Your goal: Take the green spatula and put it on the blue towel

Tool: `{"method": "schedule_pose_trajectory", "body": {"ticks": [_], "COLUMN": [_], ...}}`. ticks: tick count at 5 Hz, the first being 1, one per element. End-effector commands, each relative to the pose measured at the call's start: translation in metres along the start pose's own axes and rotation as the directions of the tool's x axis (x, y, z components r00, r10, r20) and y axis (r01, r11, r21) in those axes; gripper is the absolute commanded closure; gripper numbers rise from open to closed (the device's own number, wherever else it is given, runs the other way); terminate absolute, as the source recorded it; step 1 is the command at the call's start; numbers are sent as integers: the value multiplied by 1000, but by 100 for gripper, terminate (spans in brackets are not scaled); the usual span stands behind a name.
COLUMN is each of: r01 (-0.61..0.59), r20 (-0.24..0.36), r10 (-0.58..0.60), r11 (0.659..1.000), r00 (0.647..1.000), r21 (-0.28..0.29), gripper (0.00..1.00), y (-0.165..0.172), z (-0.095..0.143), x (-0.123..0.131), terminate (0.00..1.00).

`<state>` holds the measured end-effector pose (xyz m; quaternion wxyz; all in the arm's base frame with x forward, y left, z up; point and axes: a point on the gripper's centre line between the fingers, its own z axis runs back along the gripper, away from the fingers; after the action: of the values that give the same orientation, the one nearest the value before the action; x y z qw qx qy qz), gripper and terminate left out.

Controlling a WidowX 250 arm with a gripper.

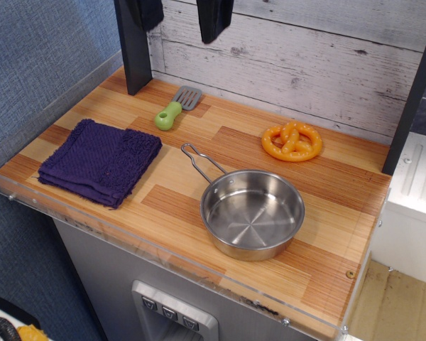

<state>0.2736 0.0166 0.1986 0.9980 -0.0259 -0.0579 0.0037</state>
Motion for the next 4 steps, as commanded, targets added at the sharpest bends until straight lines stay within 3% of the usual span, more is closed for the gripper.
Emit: {"method": "schedule_pose_trajectory", "body": {"ticks": [1,3,4], "r01": [-14,-79,-99], "r20": [61,80,34], "r10": [15,76,97], "r11": [1000,996,992], "r00": [998,994,995], "r21": [-14,38,78], "gripper": [0,0,0], "y": [63,134,142], "z": [5,-3,-25], "x": [43,72,74], "terminate": [0,0,0]}}
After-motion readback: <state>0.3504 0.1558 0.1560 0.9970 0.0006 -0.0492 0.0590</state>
